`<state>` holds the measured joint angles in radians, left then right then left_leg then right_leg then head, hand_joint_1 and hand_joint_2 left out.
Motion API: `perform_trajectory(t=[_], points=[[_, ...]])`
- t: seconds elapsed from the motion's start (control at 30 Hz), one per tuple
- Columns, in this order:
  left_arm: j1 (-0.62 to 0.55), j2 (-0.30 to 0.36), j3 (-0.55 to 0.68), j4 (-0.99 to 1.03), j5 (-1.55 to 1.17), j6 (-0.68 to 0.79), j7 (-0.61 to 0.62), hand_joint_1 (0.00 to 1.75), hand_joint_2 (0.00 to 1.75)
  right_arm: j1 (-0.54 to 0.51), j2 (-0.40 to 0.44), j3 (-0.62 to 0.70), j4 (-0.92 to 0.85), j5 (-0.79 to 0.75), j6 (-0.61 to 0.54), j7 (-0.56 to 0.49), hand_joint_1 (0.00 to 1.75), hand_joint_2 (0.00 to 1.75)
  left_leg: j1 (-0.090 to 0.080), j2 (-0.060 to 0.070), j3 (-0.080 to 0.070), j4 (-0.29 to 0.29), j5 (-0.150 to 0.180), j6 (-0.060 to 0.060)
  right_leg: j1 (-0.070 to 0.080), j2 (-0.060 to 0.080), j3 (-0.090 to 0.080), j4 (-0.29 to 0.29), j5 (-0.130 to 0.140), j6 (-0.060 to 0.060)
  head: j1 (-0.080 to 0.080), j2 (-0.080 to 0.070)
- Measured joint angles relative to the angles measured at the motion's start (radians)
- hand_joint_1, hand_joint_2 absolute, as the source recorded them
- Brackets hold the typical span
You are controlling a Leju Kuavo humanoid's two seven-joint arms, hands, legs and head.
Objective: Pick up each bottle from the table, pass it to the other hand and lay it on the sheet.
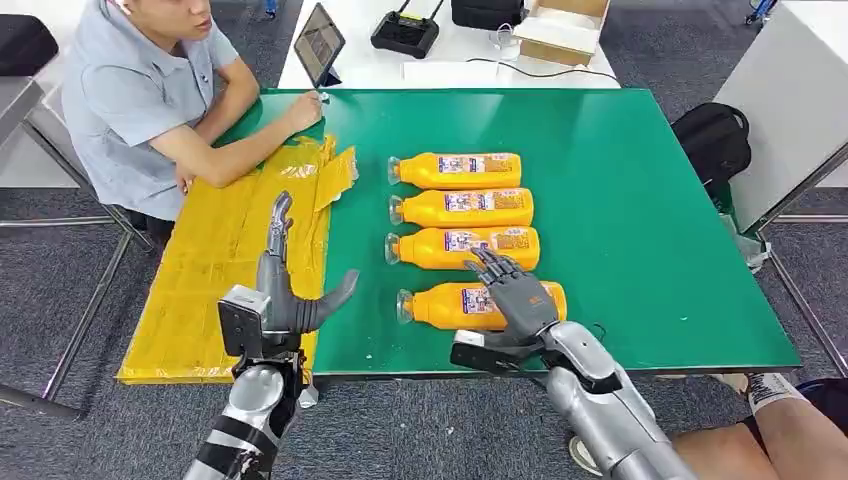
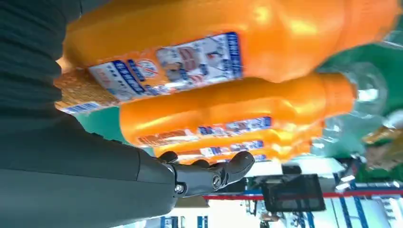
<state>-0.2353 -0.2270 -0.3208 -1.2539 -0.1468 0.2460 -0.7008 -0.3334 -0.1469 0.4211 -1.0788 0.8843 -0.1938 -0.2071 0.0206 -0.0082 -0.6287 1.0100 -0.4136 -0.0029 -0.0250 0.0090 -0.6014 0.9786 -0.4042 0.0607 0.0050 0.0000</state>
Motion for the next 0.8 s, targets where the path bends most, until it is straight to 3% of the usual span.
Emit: perform_trajectory(t=[0.7,0.8], points=[[-0.015,0.000,0.009,0.019,-0.009,-0.011,0.000,0.00,1.75,-0.018,-0.023,-0.035,0.115,0.058,-0.010,0.063,0.00,1.75,0.000,0.000,0.000,0.000,0.000,0.000,0.000,0.000,0.000,0.000,0.000,0.000,0.000,0.000],[-0.015,0.000,0.012,0.020,-0.010,-0.007,0.000,0.00,1.75,-0.024,-0.024,-0.035,0.124,0.082,-0.010,0.089,0.07,1.75,0.000,0.000,0.000,0.000,0.000,0.000,0.000,0.000,0.000,0.000,0.000,0.000,0.000,0.000]])
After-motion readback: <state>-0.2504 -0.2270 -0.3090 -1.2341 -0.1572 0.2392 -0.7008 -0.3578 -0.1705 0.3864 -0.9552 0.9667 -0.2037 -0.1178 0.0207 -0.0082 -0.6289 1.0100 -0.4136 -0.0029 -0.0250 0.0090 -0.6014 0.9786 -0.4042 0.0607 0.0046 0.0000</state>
